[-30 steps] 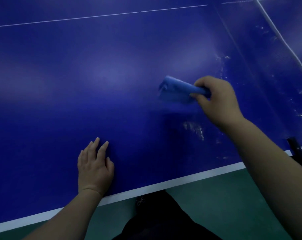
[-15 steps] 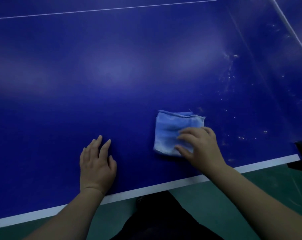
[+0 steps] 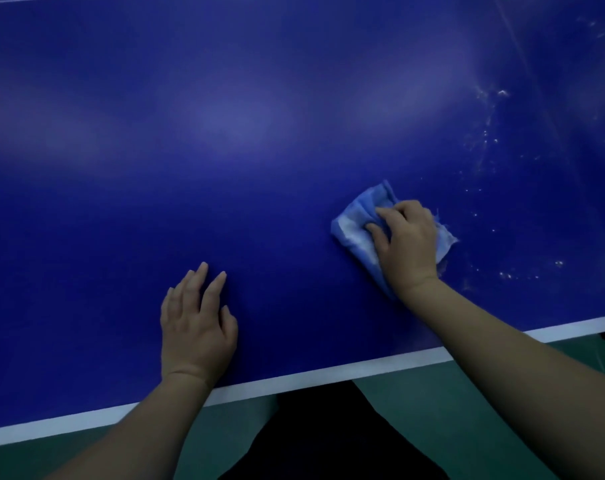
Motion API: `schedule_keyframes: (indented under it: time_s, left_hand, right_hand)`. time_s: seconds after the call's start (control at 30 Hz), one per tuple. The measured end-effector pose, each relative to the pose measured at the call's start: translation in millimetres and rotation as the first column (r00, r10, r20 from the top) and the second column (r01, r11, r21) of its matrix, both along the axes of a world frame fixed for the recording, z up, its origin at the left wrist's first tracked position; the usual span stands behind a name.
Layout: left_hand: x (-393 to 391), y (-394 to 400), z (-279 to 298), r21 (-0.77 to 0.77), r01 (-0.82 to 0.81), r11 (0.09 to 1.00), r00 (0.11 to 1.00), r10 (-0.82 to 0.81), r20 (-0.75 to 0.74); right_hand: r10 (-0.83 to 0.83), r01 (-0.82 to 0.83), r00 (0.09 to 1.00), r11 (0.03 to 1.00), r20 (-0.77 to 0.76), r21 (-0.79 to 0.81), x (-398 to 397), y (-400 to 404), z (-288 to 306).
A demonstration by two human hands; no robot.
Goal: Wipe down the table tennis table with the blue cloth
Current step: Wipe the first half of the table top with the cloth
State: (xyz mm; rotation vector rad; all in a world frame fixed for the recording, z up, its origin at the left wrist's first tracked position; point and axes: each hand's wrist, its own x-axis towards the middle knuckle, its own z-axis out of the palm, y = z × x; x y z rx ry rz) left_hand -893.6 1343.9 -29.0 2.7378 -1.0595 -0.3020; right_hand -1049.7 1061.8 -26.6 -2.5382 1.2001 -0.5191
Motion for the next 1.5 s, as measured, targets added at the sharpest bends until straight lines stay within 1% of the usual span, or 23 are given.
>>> schedule_keyframes:
  time_s: [0.1,0.17,0.27,0.33,0.43,0.47,0.53,0.6,0.67,0.73,0.8,0.87,0.9,0.97,1.03,1.1,1.17,1.2,1.27,1.37,1.4,1.43,1.5]
  left_hand:
    - [-0.5,-0.3,1.9,-0.002,0.0,1.0,1.0,0.0,-0.004]
    - [-0.9,-0.4,2.3,-0.005,0.0,1.0,1.0,0.0,-0.004]
    - [-1.2,0.0,2.2,-0.001,-0.002,1.0,1.0,0.002,-0.006]
    - [-0.8,0.0,1.5,-0.005,0.004,1.0,1.0,-0.004,-0.008]
    - [-0.6,-0.4,0.3,-0.012,0.007,1.0,1.0,-0.007,0.001]
    - [-0.7,-0.6,-0.1,-0.013,0.006,1.0,1.0,-0.006,0.004]
    - [-0.9,-0.5,0.0,-0.014,0.01,1.0,1.0,-0.01,0.009]
    - [-0.6,-0.1,0.1,-0.018,0.01,1.0,1.0,-0.01,0.009]
    - [-0.3,0.7,-0.9,-0.024,0.012,1.0,1.0,-0.011,0.01]
    - [-0.2,1.2,-1.7,-0.025,0.014,1.0,1.0,-0.014,0.009]
    - [0.4,1.4,-2.0,-0.025,0.014,1.0,1.0,-0.013,0.009]
    - [0.9,1.5,-1.2,-0.03,0.014,0.999,1.0,-0.014,0.007]
    - [1.2,1.5,-1.0,-0.036,0.014,0.999,1.0,-0.014,0.008]
    - [1.1,1.9,-1.1,-0.039,0.017,0.999,1.0,-0.016,0.012]
    - [0.6,2.1,-1.1,-0.041,0.009,0.999,1.0,-0.008,0.008]
    - [0.5,2.1,-1.4,-0.043,0.008,0.999,1.0,-0.008,0.007]
    - [0.8,2.6,-2.3,-0.048,0.014,0.999,1.0,-0.014,0.012]
    - [1.0,2.9,-2.7,-0.05,0.015,0.999,1.0,-0.015,0.012]
    - [0.6,3.0,-3.0,-0.05,0.015,0.999,1.0,-0.014,0.01]
    - [-0.1,2.8,-2.9,-0.058,0.012,0.998,1.0,-0.012,0.004]
    - [-0.2,2.7,-2.9,-0.061,0.012,0.998,1.0,-0.012,0.005]
    - [-0.3,2.7,-2.8,-0.065,0.011,0.998,1.0,-0.011,0.006]
    - [-0.8,3.2,-3.1,-0.072,0.007,0.997,1.0,-0.006,0.008]
  right_hand:
    - [0.068,-0.066,0.997,0.994,-0.022,0.084,10.8,27.4,-1.2]
    - [0.156,-0.152,0.986,0.986,-0.063,0.06,4.3,43.2,-4.5]
    - [0.168,-0.167,0.985,0.986,-0.042,0.027,3.0,30.3,-7.0]
    - [0.089,-0.088,0.995,0.996,-0.051,0.018,16.0,9.6,-6.5]
    - [-0.144,0.146,0.989,0.988,-0.046,0.042,58.8,-16.3,-4.9]
    - [-0.14,0.143,0.989,0.988,-0.049,0.057,74.7,-12.9,-3.1]
    - [0.075,-0.075,0.997,0.996,0.003,0.055,94.0,17.7,-1.1]
    - [0.402,-0.405,0.913,0.913,0.063,0.041,83.8,61.0,-2.4]
    - [0.54,-0.545,0.837,0.837,0.082,0.051,53.1,67.6,-2.3]
    - [0.446,-0.448,0.893,0.894,0.054,0.019,32.6,33.2,-3.6]
    - [0.161,-0.161,0.987,0.987,0.015,0.01,34.8,-7.3,-4.1]
    - [-0.131,0.131,0.991,0.991,-0.017,0.02,62.5,-36.9,-6.7]
    - [-0.202,0.203,0.979,0.978,-0.034,0.037,81.9,-39.0,-6.1]
    - [-0.14,0.143,0.988,0.989,-0.066,0.049,117.3,-17.1,-4.1]
    - [0.121,-0.119,0.993,0.99,-0.017,0.073,130.9,30.2,-3.3]
    - [0.376,-0.378,0.926,0.923,0.044,0.074,107.6,74.0,-3.6]
    - [0.447,-0.45,0.892,0.891,0.068,0.056,66.3,67.8,-3.2]
    - [0.404,-0.405,0.913,0.914,0.049,0.024,46.8,49.5,-3.7]
    - [0.125,-0.125,0.992,0.992,-0.006,-0.034,13.3,1.2,-5.2]
    - [-0.335,0.335,0.942,0.942,-0.027,0.033,-11.0,-31.2,-5.2]
    - [-0.354,0.355,0.934,0.934,-0.037,0.023,-8.9,-17.6,-5.2]
    - [-0.284,0.284,0.958,0.959,-0.029,0.012,-4.8,2.9,-5.8]
    - [0.036,-0.036,0.999,0.999,0.022,0.018,-4.4,47.6,-8.4]
